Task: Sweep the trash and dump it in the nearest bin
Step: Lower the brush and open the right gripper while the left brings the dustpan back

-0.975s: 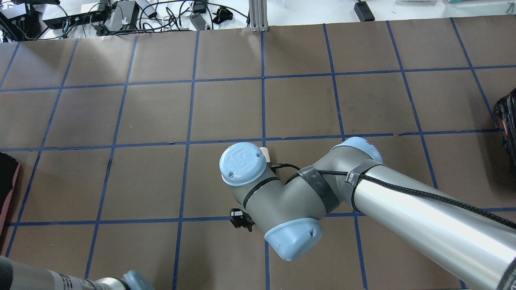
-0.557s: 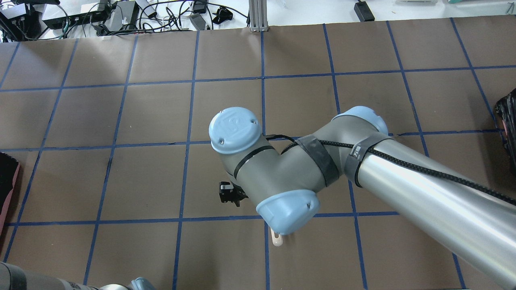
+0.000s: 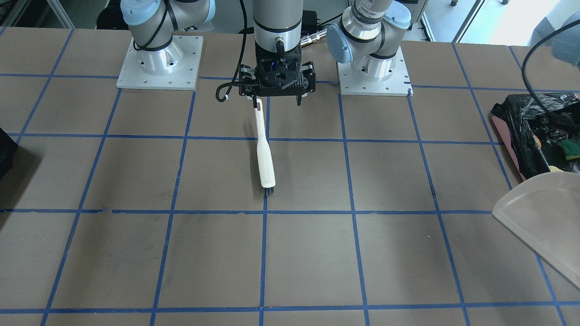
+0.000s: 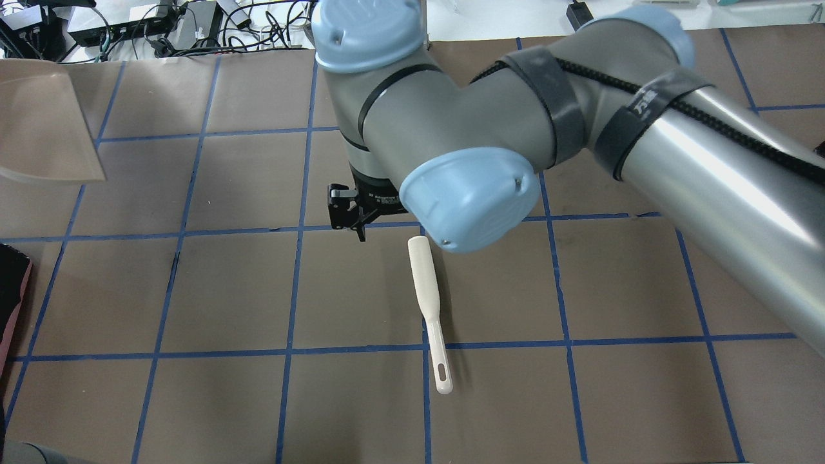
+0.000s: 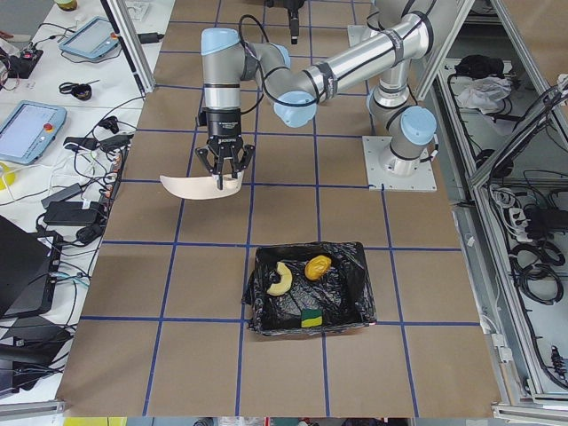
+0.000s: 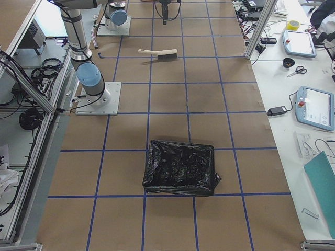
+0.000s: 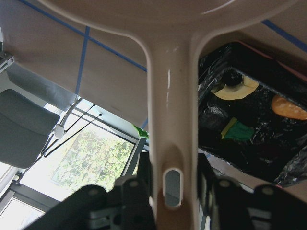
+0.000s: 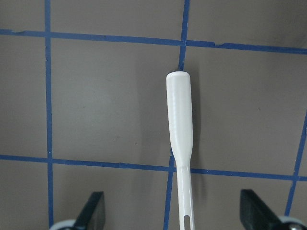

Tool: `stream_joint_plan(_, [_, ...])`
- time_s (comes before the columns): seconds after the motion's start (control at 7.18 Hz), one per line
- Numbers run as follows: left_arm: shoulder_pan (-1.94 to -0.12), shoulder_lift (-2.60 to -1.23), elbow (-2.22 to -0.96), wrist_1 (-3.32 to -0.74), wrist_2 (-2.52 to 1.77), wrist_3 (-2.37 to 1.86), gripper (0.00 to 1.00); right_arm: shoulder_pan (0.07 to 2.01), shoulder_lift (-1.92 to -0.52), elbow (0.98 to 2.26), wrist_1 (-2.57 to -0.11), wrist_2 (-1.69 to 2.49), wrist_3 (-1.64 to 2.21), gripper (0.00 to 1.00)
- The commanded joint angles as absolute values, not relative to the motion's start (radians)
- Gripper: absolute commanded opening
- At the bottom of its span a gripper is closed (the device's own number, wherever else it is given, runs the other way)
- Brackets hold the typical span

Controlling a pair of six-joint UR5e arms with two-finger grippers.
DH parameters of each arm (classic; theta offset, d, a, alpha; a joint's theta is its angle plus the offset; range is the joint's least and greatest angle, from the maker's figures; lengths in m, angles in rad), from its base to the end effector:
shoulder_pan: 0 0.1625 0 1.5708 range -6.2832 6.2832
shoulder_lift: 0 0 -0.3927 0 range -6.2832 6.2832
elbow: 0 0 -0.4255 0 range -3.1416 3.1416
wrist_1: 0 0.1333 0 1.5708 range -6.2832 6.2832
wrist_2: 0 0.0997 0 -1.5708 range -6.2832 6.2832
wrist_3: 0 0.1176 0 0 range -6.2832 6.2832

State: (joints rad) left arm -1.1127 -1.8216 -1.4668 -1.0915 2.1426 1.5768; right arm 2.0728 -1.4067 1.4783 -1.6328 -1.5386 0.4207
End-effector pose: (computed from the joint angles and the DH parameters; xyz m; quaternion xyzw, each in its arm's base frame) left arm 0.2227 -0.6092 0.4197 0.4625 0.8267 0.1532 0.2812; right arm 0.4027 -0.4487 0.4010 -0.0406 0.9990 0.0115 0.0123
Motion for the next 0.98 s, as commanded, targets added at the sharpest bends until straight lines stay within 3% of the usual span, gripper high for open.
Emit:
stream_joint_plan(0.0, [-1.205, -1.830, -1.470, -1.214, 1.981, 1.211, 0.00, 1.961, -1.433, 1.445, -1.614, -1.536, 0.312, 1.00])
stream_joint_plan(0.42, [-1.329, -1.841, -1.470, -1.294, 1.799, 0.733, 0.00, 1.719, -1.509, 1.472, -1.490, -1.546, 0.033, 0.94])
stream_joint_plan(0.56, [-1.412, -1.842, -1.470, -1.366, 1.769, 0.560, 0.00, 1.691, -1.553, 1.517, -1.429, -1.557, 0.002, 0.88])
stream_joint_plan(0.84, [-1.561, -1.862, -1.470, -1.500, 1.688, 0.303, 0.00, 1.681, -1.611, 1.591, -1.448, -1.557, -0.012, 0.87])
